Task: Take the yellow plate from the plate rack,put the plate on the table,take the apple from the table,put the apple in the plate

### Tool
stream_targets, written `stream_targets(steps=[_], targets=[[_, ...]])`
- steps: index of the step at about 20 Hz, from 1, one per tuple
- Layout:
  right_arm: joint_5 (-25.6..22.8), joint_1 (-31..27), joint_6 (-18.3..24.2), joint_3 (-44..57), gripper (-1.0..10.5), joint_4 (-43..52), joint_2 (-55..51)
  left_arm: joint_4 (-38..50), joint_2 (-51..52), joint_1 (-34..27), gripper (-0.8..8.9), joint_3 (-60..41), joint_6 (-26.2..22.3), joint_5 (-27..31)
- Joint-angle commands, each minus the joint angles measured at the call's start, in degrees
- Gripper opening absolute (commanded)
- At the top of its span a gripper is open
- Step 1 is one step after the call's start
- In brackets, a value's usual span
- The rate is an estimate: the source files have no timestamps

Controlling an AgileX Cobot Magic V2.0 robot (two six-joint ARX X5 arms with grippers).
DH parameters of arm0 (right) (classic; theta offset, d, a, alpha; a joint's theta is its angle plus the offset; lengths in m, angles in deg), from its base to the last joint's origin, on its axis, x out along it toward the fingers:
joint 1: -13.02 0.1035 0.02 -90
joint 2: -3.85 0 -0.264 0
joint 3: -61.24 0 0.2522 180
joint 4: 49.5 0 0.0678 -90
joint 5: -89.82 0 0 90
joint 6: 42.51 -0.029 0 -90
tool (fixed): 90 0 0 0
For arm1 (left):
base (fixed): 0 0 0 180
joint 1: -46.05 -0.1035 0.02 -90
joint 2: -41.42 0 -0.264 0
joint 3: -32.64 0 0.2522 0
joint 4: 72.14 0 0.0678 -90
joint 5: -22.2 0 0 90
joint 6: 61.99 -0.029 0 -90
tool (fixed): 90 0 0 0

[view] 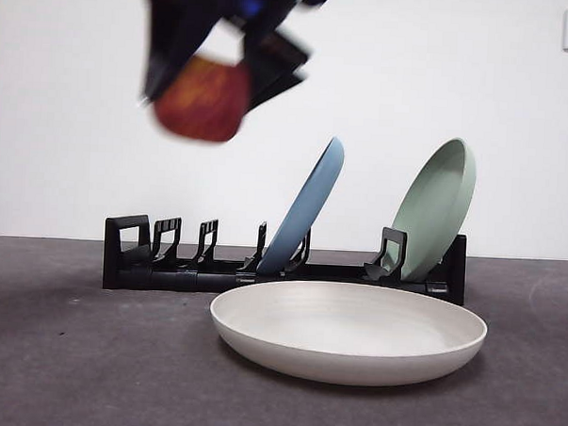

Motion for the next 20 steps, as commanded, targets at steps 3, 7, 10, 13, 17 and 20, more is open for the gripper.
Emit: stream_targets(steps=[3, 7, 10, 13, 17, 20], targets=[[-0.1, -6.5, 0.3, 0.0, -0.1, -10.1, -6.1, 1.6, -3.9, -0.1, 2.2, -0.3, -0.3, -0.7], [0.0, -14.8, -3.1, 0.6, -0.1, -21.0, -6.4, 1.9, -6.4, -0.1, 2.2, -0.3, -0.3, -2.6], [0.1, -17.1, -5.4, 5.0, -0.1, -18.8, -6.4, 2.7, -6.7, -0.2, 2.2, -0.3, -0.4, -3.6], [0.2, -17.0, -7.3, 12.1, -0.1, -11.4, -6.4, 3.1, -6.7, -0.2, 2.2, -0.3, -0.7, -3.6], [0.1, -14.0, -9.6, 23.9, -0.1, 5.2, -6.1, 3.1, -6.7, -0.2, 2.2, -0.3, -0.7, -3.6], [0.0, -12.2, -10.1, 28.2, -0.1, 11.7, -4.3, 3.2, -6.7, -0.2, 2.2, -0.3, -0.7, -3.6]])
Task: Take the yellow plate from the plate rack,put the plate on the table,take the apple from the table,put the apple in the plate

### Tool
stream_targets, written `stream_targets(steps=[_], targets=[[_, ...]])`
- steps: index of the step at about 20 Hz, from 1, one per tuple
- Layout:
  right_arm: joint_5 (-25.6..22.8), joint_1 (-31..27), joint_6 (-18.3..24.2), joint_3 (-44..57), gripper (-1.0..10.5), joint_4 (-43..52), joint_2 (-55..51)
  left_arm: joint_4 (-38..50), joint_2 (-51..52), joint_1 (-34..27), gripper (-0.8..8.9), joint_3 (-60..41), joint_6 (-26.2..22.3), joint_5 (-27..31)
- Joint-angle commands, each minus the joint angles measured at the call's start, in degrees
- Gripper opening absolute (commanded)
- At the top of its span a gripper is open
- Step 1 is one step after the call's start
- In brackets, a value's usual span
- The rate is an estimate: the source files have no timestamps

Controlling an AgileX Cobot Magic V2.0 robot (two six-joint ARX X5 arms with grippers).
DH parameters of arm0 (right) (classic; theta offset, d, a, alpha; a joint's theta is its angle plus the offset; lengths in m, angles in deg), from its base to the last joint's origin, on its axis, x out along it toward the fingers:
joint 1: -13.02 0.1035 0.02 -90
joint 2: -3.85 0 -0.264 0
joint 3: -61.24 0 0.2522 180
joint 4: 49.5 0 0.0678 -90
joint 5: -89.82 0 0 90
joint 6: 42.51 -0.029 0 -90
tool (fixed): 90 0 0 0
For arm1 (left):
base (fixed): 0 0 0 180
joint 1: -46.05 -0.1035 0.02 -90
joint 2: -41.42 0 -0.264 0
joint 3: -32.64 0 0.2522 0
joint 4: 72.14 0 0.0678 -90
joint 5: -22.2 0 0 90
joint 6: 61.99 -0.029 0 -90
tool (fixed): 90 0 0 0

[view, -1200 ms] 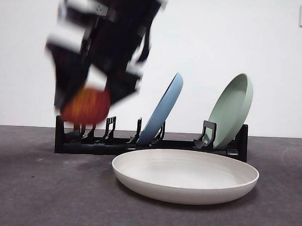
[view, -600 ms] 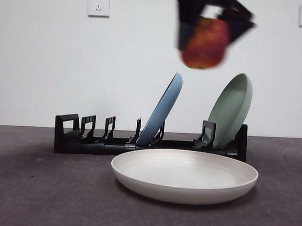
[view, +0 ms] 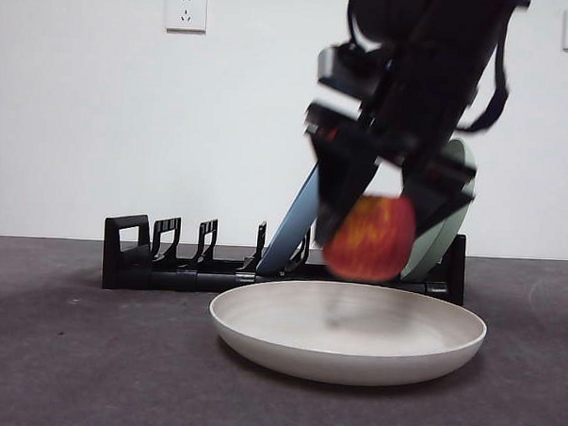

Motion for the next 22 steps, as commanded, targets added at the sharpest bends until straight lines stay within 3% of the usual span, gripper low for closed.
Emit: stream_targets(steps=[1, 9, 14, 16, 22], targets=[[0.1, 1.1, -1.0, 1.6, -0.1, 2.9, 2.6, 0.7, 0.2, -0.2, 2.2, -0.3, -0.5, 0.0], [-0.1, 2.4, -1.1, 1.7, 0.3, 4.1, 9.0, 0.7, 0.2, -0.1, 2.2, -0.3, -0.5, 0.0], [-0.1, 2.3, -1.3, 1.7, 4.2, 3.9, 8.9, 0.7, 0.2, -0.2, 2.2, -0.3, -0.5, 0.0], [-0.1, 2.3, -1.3, 1.7, 5.0, 4.0, 8.9, 0.7, 0.2, -0.1, 2.2, -0.3, -0.5, 0.0], [-0.1, 2.3, -1.3, 1.7, 5.1, 4.0, 8.7, 0.7, 0.2, -0.2, 2.2, -0.3, -0.5, -0.1]])
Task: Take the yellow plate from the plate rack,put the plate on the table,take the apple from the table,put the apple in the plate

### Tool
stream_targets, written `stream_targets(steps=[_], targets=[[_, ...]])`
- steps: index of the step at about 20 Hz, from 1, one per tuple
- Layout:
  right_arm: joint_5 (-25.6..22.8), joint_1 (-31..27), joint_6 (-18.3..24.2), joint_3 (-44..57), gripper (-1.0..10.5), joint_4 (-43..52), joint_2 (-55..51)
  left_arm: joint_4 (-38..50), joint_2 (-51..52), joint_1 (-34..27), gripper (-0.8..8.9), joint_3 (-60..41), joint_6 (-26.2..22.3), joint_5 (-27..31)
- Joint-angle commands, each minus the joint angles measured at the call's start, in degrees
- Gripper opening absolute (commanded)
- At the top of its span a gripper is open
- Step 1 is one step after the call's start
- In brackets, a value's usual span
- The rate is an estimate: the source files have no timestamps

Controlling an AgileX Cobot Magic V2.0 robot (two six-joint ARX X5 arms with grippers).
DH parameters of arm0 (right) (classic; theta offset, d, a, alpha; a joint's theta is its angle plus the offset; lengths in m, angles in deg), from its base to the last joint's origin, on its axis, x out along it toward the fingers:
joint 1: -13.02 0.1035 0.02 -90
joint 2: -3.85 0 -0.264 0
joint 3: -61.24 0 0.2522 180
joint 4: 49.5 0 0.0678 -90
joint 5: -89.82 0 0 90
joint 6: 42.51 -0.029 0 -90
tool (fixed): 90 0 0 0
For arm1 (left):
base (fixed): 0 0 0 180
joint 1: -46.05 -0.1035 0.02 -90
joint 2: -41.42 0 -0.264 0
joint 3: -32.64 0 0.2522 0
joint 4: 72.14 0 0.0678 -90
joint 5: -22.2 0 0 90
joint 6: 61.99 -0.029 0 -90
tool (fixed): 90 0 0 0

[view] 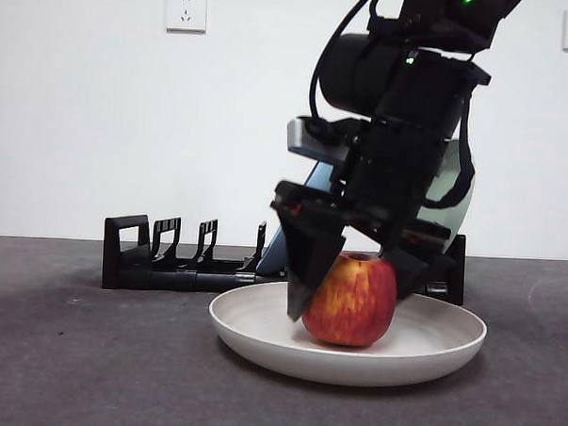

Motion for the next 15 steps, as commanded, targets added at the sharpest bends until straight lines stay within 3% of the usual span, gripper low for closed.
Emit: stream_targets(steps=[1, 6, 15], targets=[[-0.1, 0.0, -0.5, 0.6, 5.1, -0.1, 0.9, 0.7, 0.2, -0.1, 2.2, -0.3, -0.5, 0.0], [-0.2, 0.0, -0.5, 0.5, 5.1, -0.1, -0.9, 0.7, 0.2, -0.2, 2.2, -0.3, -0.5, -0.4], [-1.2, -0.1, -0.5, 0.3, 5.0, 0.0, -13.2, 4.9, -0.8, -0.2, 2.2, -0.3, -2.1, -12.3]])
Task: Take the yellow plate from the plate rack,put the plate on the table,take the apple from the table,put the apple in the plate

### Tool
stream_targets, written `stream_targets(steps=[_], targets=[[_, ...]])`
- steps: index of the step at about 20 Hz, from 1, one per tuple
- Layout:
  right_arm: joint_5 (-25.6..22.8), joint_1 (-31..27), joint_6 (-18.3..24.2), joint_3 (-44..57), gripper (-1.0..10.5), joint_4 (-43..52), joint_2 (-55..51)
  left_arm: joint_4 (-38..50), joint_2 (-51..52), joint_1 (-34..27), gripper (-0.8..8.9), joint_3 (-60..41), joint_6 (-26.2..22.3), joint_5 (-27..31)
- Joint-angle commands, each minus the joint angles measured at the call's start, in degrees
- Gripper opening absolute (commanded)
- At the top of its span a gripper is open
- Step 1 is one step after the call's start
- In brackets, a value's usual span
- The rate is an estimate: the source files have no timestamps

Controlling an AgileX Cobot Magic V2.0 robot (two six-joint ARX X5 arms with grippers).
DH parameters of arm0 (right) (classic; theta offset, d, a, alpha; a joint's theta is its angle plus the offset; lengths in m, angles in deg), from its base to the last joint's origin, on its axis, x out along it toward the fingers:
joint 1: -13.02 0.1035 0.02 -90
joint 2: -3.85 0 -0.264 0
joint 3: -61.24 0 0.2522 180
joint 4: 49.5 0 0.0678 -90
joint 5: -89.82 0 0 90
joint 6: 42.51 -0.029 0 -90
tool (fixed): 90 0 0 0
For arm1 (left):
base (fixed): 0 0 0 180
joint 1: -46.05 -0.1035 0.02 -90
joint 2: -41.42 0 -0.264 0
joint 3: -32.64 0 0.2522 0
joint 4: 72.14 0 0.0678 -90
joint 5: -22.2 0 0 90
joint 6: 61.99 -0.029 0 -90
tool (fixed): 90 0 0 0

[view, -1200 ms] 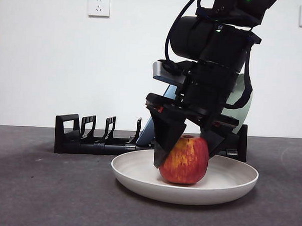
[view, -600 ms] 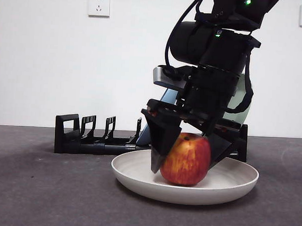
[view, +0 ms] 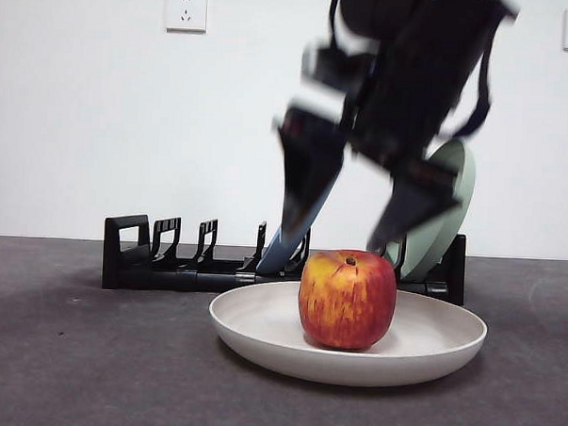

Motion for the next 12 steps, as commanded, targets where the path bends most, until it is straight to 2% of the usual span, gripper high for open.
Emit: stream_targets(steps=[1, 3, 4, 10, 11, 12], targets=[[-1.8, 0.0, -0.5, 0.2, 5.0, 0.3, -5.4, 2.3, -0.9, -0.1, 2.2, -0.3, -1.8, -4.5], [-4.0, 0.0, -0.5, 0.2, 4.9, 0.3, -9.2, 3.7, -1.8, -0.1, 2.2, -0.3, -2.7, -7.9], [-4.8, 0.0, -0.4, 0.2, 4.5, 0.3, -11.2, 4.2, -2.3, -0.1, 2.2, -0.3, -3.2, -9.6], [-5.8, -1.2, -0.1, 0.2, 1.0, 0.2, -21.7, 6.2, -6.3, -0.1, 2.12, -0.3, -4.3, -16.8], [-5.8, -1.6, 0.2, 0.2, 0.6, 0.1, -23.0, 6.4, -7.0, -0.1, 1.88, -0.3, -4.3, -17.5], [-5.8, -1.9, 0.5, 0.2, 0.1, -0.2, -24.4, 6.6, -7.7, -0.1, 1.21, -0.3, -4.3, -17.5]])
